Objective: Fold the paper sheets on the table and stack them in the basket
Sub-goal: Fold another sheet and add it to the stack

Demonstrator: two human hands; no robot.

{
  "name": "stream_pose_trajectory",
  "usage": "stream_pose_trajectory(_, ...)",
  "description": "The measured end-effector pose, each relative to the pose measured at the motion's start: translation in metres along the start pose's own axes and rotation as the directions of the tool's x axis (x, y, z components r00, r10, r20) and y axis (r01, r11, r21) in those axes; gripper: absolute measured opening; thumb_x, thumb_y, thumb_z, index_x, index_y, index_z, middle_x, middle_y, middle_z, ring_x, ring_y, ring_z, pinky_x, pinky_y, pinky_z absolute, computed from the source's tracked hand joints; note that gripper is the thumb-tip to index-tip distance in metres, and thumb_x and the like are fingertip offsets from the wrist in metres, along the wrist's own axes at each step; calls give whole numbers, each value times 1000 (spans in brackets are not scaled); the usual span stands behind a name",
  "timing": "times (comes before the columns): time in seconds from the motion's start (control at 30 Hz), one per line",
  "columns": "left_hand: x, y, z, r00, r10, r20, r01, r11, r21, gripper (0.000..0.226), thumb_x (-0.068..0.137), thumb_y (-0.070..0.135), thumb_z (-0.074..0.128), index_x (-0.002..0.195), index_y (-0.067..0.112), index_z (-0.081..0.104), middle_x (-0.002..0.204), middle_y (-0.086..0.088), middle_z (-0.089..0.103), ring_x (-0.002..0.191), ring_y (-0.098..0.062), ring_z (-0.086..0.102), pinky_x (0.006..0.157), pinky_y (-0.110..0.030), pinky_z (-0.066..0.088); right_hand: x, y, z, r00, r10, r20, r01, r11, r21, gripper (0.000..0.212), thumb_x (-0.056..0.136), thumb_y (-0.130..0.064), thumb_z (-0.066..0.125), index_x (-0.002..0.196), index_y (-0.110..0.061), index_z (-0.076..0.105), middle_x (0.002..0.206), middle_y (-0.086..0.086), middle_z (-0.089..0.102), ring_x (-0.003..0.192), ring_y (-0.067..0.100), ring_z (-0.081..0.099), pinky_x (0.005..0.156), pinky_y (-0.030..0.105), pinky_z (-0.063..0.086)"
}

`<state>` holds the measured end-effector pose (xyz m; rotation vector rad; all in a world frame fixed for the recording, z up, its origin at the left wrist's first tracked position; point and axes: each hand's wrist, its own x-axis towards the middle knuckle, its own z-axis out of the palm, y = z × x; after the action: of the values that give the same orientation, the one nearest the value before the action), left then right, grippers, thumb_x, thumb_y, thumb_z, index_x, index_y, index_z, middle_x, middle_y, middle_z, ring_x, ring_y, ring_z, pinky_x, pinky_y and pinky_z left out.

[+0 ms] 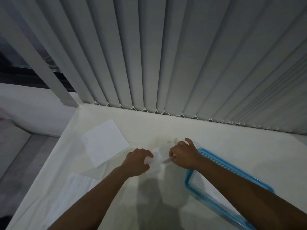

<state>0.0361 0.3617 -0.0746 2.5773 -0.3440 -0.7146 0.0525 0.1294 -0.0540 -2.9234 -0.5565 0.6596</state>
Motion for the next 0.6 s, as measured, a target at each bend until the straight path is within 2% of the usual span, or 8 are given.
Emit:
stream_pose_trajectory(0.1,-1,5,-2,997,-32,70,36,998,-57,42,82,39,55,124,36,51,133,10,48,129,-16,35,109,-38,24,-2,-3,2,1000,24,-11,-24,1000,19,36,89,-27,40,113,-28,67,118,-7,67,122,16,46,116,44,7)
stream_pose_trajectory(0.2,8,11,-3,995,-87,-57,77,984,-160,34,89,42,51,120,30,55,127,6,54,123,-17,44,105,-36,34,1,-11,5,997,61,-44,-62,998,-19,42,93,-26,39,133,-27,53,140,-5,53,133,20,37,117,46,4)
stream_pose_trajectory(0.3,21,16,2,983,-74,-168,53,991,-125,33,93,34,49,123,21,54,123,-3,56,117,-24,51,97,-38,45,2,-19,9,996,90,-17,-92,988,-125,49,96,-28,36,144,-22,36,155,-1,33,143,24,24,116,55,-3)
stream_pose_trajectory(0.47,35,25,7,981,-98,-169,99,995,-1,39,91,28,51,128,20,46,128,-4,50,117,-24,51,91,-37,47,0,-14,11,989,145,-29,-147,973,-176,50,96,-32,33,145,-21,34,156,-2,30,144,25,22,114,60,-9)
stream_pose_trajectory(0.6,40,29,8,972,-166,-169,163,986,-30,34,90,33,50,123,22,50,119,-3,61,112,-24,57,88,-35,46,-7,-4,11,985,169,-25,-170,971,-168,49,96,-32,35,145,-22,34,156,-3,31,145,25,20,113,59,-10)
